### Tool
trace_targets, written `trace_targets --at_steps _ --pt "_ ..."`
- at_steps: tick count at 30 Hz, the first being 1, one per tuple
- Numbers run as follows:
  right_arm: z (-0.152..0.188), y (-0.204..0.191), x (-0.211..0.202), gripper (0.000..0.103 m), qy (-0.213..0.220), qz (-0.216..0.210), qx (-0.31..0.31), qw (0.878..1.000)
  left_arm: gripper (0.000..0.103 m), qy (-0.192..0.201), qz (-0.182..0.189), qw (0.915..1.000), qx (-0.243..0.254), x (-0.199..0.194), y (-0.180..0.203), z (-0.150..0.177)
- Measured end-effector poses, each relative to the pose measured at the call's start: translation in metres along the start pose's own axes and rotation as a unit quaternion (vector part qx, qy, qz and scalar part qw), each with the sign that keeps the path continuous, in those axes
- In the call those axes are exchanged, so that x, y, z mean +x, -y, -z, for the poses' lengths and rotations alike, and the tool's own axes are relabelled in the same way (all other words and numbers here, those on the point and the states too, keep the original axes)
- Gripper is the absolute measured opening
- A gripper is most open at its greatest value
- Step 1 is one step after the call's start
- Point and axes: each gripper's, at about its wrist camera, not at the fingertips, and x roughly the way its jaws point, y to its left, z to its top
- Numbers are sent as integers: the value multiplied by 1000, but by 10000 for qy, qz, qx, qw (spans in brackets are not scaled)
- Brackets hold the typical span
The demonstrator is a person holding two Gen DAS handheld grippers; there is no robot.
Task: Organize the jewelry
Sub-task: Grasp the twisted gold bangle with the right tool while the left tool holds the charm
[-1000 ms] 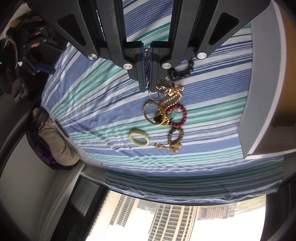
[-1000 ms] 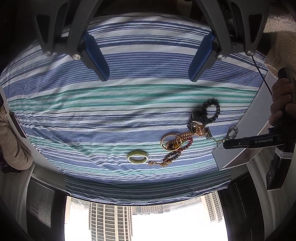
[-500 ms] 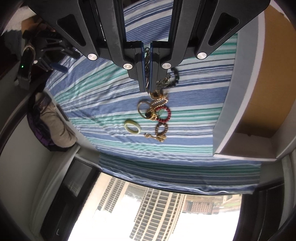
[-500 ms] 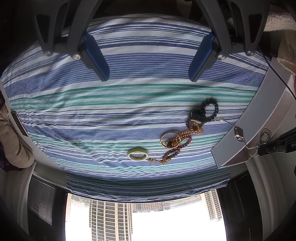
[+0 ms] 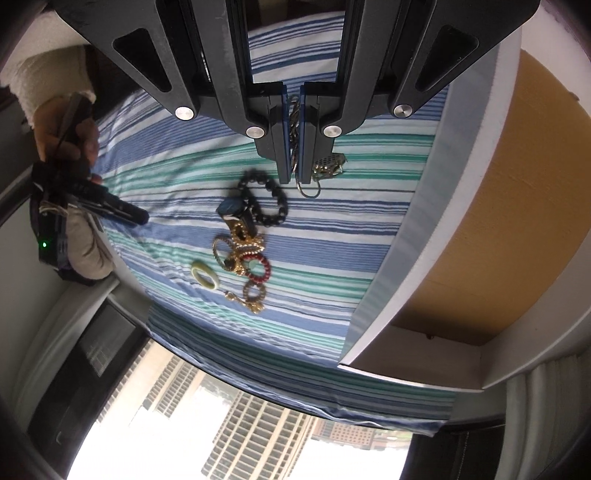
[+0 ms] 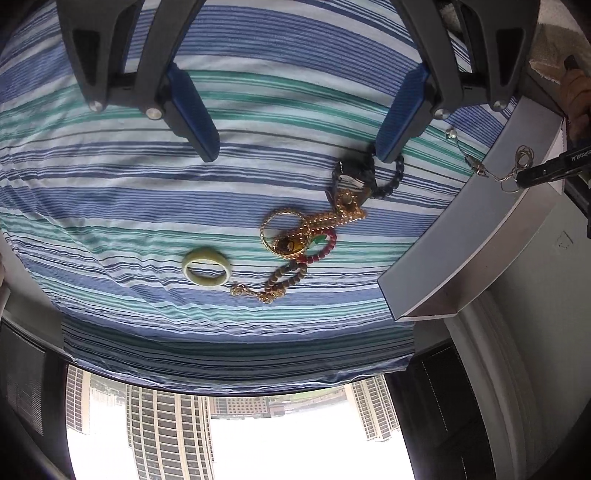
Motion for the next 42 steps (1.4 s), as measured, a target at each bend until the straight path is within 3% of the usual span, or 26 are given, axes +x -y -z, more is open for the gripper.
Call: trace_targets --at_steps 2,3,4,8,14,15,17,21,26,31,38,42 --pt "-24 -4 33 60 -166 -298 -181 9993 1 41 -49 10000 -53 -2 -2 0" --pt "-34 -7 52 35 -310 -346 -288 9985 1 59 -70 9999 -76 -2 -3 0" --pt "-43 -12 69 32 -423 -337 -441 9976 1 72 -89 9999 -97 -4 -4 0" --pt "-61 -28 124 32 -784 -308 -865 9927 1 101 -134 9998 -104 -6 -5 1" --pt "-61 -29 172 31 -1192 194 -1044 9872 1 36 -138 9998 -100 -1 -7 3" --pt "-60 -28 177 28 -1233 283 -1081 9861 1 7 -146 9998 -112 1 -8 4" --pt "-63 -21 185 8 -1294 329 -1029 9857 1 -43 -159 9998 -132 3 -9 4" --pt "-69 -7 154 8 -986 -181 -454 9939 1 -59 -104 9998 -142 2 -9 5" --pt "-69 12 120 8 -1031 -868 134 9908 1 4 136 9998 -163 -8 1 -5" --pt "-60 30 115 8 -1301 -1188 569 9827 1 88 192 9998 20 -15 17 -10" --pt "-38 31 130 11 -1588 -1448 872 9727 1 -78 172 9998 15 -11 21 -2" --pt "-35 28 127 9 -1513 -1381 805 9755 1 -94 148 9998 -16 -12 20 -1"
